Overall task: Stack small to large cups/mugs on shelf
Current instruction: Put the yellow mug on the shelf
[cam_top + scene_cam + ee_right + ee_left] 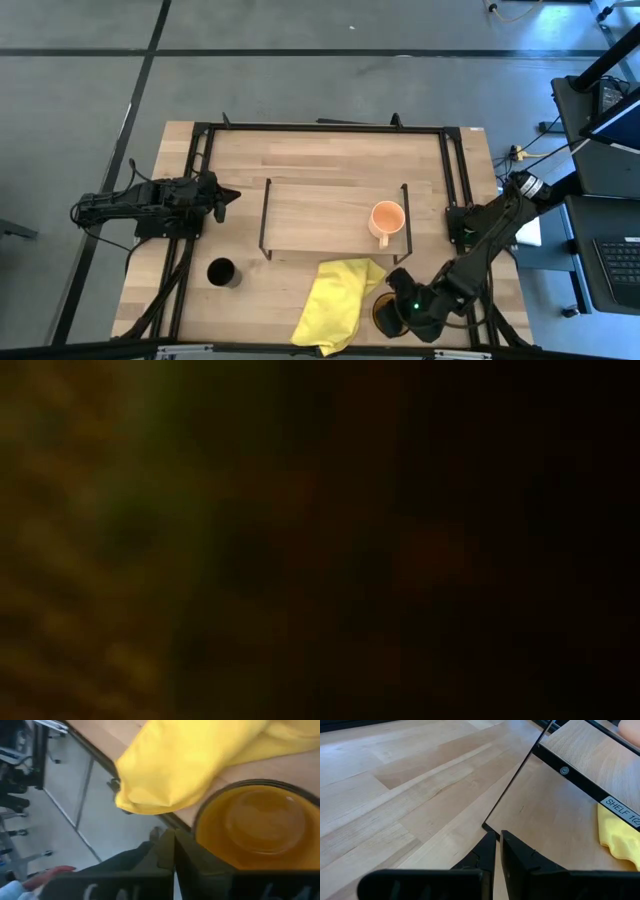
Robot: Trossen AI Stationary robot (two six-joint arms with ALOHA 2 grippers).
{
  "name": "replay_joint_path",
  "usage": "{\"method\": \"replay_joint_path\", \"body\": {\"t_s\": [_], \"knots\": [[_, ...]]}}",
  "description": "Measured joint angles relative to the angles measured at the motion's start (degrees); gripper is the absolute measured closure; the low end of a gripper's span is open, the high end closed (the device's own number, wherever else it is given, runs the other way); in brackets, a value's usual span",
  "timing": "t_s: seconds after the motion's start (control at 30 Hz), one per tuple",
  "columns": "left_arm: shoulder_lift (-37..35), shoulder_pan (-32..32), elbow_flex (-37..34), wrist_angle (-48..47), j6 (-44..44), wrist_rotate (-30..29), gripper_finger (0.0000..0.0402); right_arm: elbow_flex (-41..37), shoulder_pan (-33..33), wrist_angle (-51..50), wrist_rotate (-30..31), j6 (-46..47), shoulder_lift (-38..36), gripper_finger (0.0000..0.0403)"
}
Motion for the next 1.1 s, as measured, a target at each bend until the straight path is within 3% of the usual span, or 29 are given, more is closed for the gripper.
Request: {"method": "replay_joint_path", "body": {"t_s": [0.2, 0.53, 0.77, 1.1], "knots": [[0.0, 0.0, 0.0, 0.0, 0.0, 0.0, 0.0381, 0.0, 2.1, -11.7, -5.9, 5.7, 0.0, 0.0392], [0.0, 0.0, 0.0, 0.0, 0.0, 0.0, 0.0381, 0.0, 8.1, -24.3, -8.0, 20.5, 0.0, 0.0399], [0.0, 0.0, 0.0, 0.0, 0.0, 0.0, 0.0381, 0.0, 8.9, -22.9, -18.0, 21.2, 1.5, 0.0399], [0.0, 0.0, 0.0, 0.0, 0.0, 0.0, 0.0381, 0.0, 9.0, -15.8, -17.8, 21.5, 8.3, 0.0399]]}}
